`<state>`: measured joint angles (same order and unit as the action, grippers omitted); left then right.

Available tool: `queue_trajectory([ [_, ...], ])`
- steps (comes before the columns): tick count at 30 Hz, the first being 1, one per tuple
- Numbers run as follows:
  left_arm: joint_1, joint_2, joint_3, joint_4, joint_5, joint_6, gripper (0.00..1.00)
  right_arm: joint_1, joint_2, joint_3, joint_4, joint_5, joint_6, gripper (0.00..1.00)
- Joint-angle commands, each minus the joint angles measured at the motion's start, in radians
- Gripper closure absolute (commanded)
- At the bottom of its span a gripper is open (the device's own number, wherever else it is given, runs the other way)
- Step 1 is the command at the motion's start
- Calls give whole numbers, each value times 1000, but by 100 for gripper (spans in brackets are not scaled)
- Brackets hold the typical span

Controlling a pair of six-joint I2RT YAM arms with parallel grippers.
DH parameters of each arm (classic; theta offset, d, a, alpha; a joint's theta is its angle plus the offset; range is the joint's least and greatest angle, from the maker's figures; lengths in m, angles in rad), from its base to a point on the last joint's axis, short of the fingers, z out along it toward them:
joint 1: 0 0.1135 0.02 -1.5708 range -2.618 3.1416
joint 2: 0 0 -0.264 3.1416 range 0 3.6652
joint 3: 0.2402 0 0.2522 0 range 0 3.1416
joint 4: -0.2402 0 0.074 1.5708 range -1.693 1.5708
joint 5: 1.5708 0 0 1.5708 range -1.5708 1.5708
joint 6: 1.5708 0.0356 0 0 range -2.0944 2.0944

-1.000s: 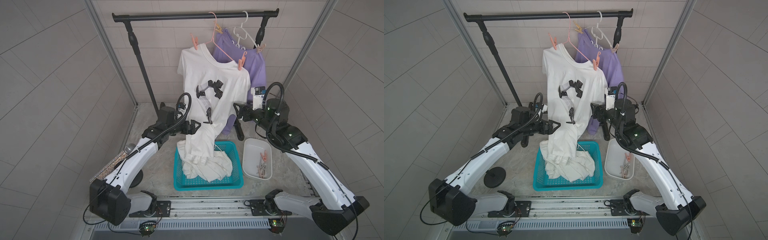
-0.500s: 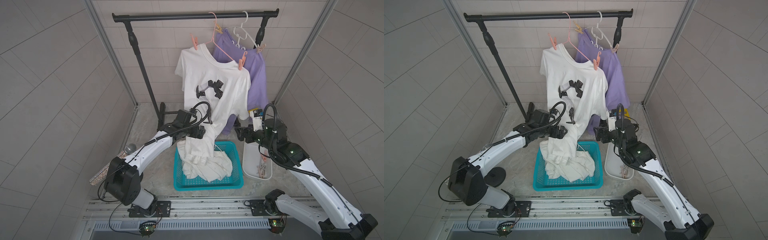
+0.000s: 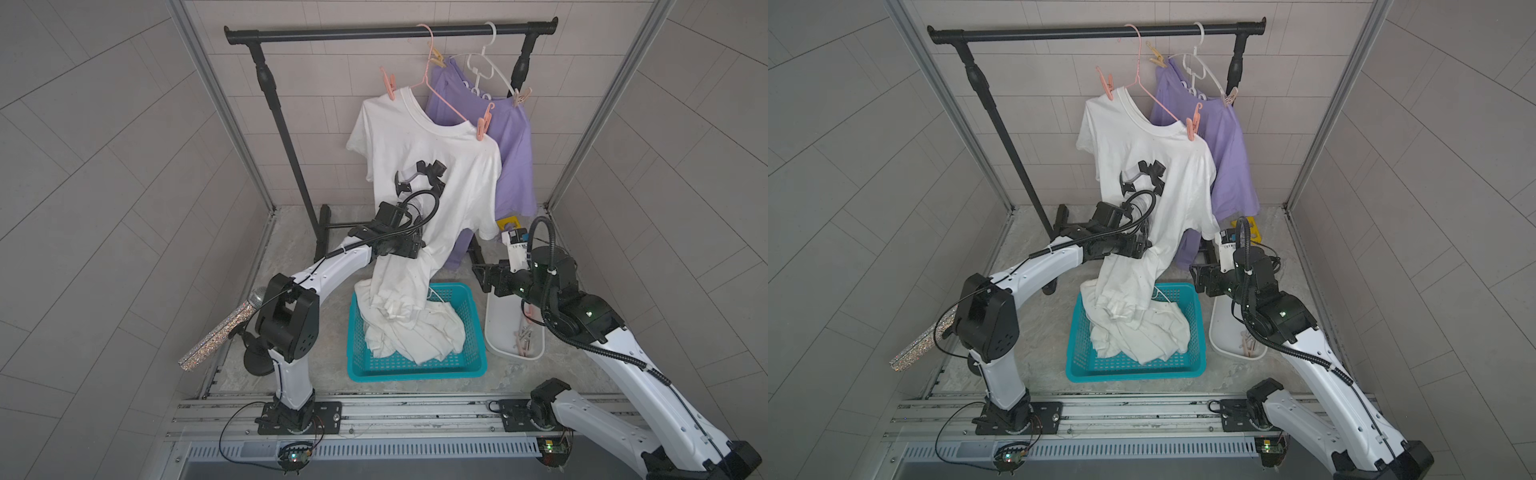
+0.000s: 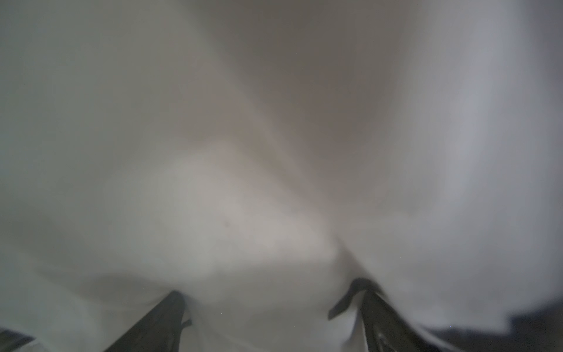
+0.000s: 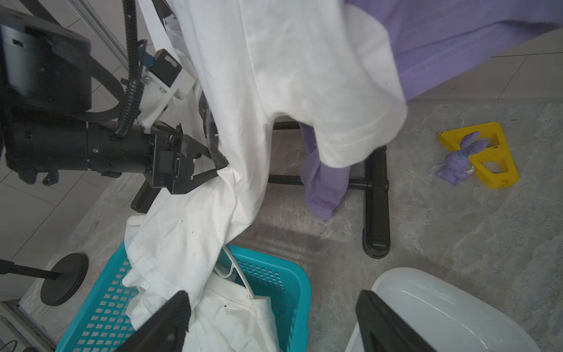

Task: Use clothespins to secure the t-shirt on both sides of the hanger
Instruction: Hang the hanger on the clothesline.

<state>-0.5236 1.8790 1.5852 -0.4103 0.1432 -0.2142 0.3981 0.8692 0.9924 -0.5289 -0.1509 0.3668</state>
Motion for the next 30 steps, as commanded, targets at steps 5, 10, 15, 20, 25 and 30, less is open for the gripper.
queue_trajectory([
  [5,12,72,148,-49,-72,47,6,-2,-15,-28,-33,-33,-5,14],
  [10,19,51,176,-109,-64,68,6,-2,39,-79,71,-111,24,15],
  [15,18,-71,85,-105,-57,58,6,-1,134,-119,239,-163,72,15],
  [20,20,-182,14,-141,-40,56,6,11,255,-105,381,-181,109,14],
  [25,30,-254,-47,-158,-19,48,6,33,385,-69,498,-160,120,13],
  [30,54,-293,-93,-178,9,39,6,64,516,-18,586,-123,122,12],
])
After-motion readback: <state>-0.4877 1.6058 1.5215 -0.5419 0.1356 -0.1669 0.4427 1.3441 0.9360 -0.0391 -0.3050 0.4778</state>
